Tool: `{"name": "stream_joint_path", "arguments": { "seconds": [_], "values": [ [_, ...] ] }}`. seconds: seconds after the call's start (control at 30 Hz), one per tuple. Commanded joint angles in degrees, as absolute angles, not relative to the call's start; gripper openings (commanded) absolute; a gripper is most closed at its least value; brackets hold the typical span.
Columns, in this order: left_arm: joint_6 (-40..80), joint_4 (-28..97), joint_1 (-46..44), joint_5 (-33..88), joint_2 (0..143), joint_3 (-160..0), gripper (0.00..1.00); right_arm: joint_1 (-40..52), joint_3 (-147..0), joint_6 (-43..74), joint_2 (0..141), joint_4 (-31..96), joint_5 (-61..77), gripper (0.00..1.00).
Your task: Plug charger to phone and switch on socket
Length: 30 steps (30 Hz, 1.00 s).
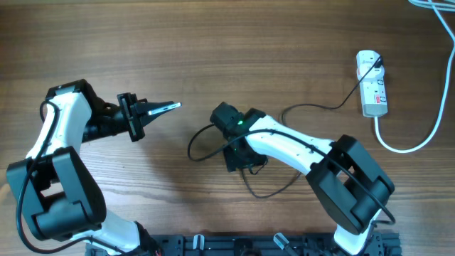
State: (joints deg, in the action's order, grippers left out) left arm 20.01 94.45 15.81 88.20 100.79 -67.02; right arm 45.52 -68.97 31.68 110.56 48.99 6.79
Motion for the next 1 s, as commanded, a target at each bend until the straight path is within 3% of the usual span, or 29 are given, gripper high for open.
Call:
{"name": "stream_joint_path", "arguments": {
  "seconds": [0.0, 0.17, 0.4, 0.5, 0.7, 0.97],
  "values": [
    [19.7, 93.1, 16.1, 89.7, 99.2, -67.1, 0.04, 46.0, -68.5, 35.2, 110.3, 48.9, 0.5, 0.40],
    [18.8, 92.9, 16.0, 84.7, 99.2, -67.1, 0.04, 45.8, -68.5, 36.2, 110.3, 47.9, -3.5, 0.36],
    [1.6, 91.5, 16.0, 81.3, 99.2, -67.1, 0.04, 45.6, -68.5, 35.6, 110.3, 46.8, -7.8, 0.35],
    [1.5, 87.7, 16.0, 70.4, 99.2, -67.1, 0.04, 45.3, -68.5, 34.5, 110.3, 49.4, -10.8, 0.35],
    [1.5, 76.1, 16.0, 63.2, 99.2, -67.1, 0.04, 42.3, -68.5, 34.3, 110.3, 51.1, -10.7, 0.36],
    [3.9, 62.9, 16.0, 49.1, 99.2, -67.1, 0.04, 41.0, -68.5, 31.1, 110.3, 49.5, -0.4, 0.36]
  ]
}}
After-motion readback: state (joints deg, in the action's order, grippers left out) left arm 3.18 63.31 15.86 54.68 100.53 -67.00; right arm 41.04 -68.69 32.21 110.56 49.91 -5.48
